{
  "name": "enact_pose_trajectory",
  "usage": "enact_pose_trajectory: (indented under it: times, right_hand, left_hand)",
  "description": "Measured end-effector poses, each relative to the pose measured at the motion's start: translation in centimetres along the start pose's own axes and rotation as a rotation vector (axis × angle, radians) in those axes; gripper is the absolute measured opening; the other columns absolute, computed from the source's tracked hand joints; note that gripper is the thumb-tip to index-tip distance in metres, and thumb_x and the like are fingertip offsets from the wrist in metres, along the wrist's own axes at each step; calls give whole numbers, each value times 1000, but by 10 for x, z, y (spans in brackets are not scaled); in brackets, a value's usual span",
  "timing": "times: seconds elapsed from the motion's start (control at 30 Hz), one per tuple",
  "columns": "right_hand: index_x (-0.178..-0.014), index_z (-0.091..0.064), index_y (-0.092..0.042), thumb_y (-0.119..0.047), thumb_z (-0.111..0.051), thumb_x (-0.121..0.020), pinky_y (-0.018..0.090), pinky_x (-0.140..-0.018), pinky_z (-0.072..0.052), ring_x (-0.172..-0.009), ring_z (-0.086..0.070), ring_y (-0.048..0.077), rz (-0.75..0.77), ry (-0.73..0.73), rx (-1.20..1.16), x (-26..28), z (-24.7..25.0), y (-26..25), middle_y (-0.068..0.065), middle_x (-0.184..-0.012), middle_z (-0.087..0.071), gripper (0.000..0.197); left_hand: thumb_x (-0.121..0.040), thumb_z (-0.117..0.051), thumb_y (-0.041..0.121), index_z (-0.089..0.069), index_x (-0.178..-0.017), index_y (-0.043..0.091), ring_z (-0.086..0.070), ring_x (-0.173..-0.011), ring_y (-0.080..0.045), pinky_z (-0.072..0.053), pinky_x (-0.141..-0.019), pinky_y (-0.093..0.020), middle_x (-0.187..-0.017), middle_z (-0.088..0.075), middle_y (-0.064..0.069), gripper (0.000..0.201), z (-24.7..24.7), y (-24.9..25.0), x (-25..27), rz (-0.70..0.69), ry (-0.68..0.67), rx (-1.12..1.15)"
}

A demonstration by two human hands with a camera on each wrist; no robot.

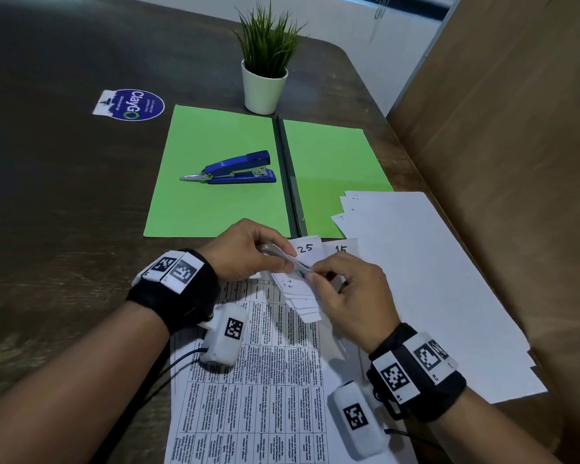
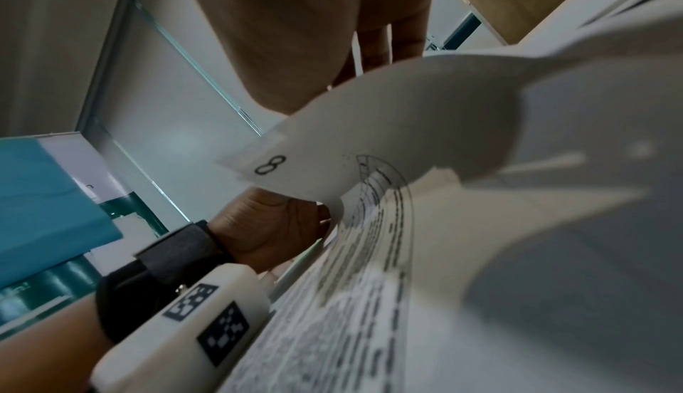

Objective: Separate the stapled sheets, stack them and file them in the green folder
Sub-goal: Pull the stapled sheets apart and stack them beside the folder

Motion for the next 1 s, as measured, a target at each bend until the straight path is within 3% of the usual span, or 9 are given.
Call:
enact_pose_trajectory:
  times: [0.07, 0.2, 0.37, 0.5, 0.63, 0.73, 0.8, 0.93, 1.0]
  right_hand:
    - [-81, -75, -19, -28, -67, -85, 32, -59, -51, -65, -59, 9, -18, -14, 29, 1, -1, 1, -9, -73, -66, 13]
    - [-81, -73, -15, -22, -60, -90, 30, -60, -48, -66, -57, 13, -4, 26, 64, 0, 1, 3, -5, -75, -65, 17]
    - [-84, -75, -15, -18, -61, -89, 30, -63, -52, -66, -59, 10, -24, 32, 26, -1, 2, 4, -7, -79, -70, 16]
    - [-79, -76, -21, -26, -67, -87, 37, -55, -53, -57, -60, 12, -141, -36, -69, 2, -3, 15, -10, -67, -69, 13]
    - [-80, -77, -23, -28, -67, -90, 40, -52, -52, -54, -60, 14, -186, -84, -65, 3, -7, 19, -9, -64, -69, 15]
    - [-86, -78, -22, -25, -65, -91, 36, -63, -56, -67, -65, 8, -141, 40, -94, 2, 6, 11, -12, -78, -73, 14]
    - [-87, -77, -21, -24, -65, -91, 33, -65, -55, -68, -64, 7, -99, 67, -99, 4, 10, 6, -13, -80, -73, 13]
    - [-77, -75, -23, -23, -67, -92, 32, -56, -50, -58, -58, 10, -117, -46, -60, 5, 4, 10, -11, -65, -67, 17]
    - [-81, -76, -22, -19, -68, -93, 25, -61, -51, -62, -61, 8, -113, 64, -84, 5, 17, 8, -12, -71, -70, 14]
  left_hand:
    - [-76, -85, 11, -81, -86, 21, -66, -79, -23, -52, -79, -37, -91, -78, -10, 16, 0, 0, 0, 10, 4, 6]
    - [-73, -86, 2, -75, -96, 15, -71, -87, -23, -57, -92, -49, -97, -77, -6, 29, -1, 2, 1, -8, 7, 3]
    - [-63, -85, 10, -59, -88, 28, -68, -87, -24, -58, -81, -55, -104, -72, -12, 41, -3, 8, 1, -63, -2, 31]
    - [-69, -82, 10, -74, -79, 32, -64, -76, -24, -57, -77, -58, -95, -75, -17, 25, -8, 10, 2, -57, -19, -20]
    - [-78, -81, 3, -80, -86, 34, -72, -86, -32, -58, -87, -54, -99, -77, -10, 33, -6, 2, 1, -7, -13, -37]
    - [-69, -84, 20, -82, -87, 26, -74, -95, -29, -60, -87, -51, -98, -79, -4, 19, -9, 0, 2, 37, -62, -59]
    - [-64, -80, 30, -82, -87, 21, -74, -93, -27, -60, -87, -49, -92, -79, -2, 24, -7, -3, 1, 71, -59, -91]
    - [-61, -73, 31, -82, -81, 21, -74, -82, -21, -60, -86, -49, -83, -79, 2, 23, 3, -8, 0, 105, 8, -135]
    - [-65, -75, 29, -81, -78, 23, -75, -84, -21, -61, -84, -47, -82, -78, 4, 16, 5, -9, -1, 114, 1, -180]
Point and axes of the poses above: each hand's wrist, its own x-axis away from the middle knuckle, its own z-axis out of the back of the hand, y = z × x, the point moved 9 cm from there along -x, towards the middle knuckle
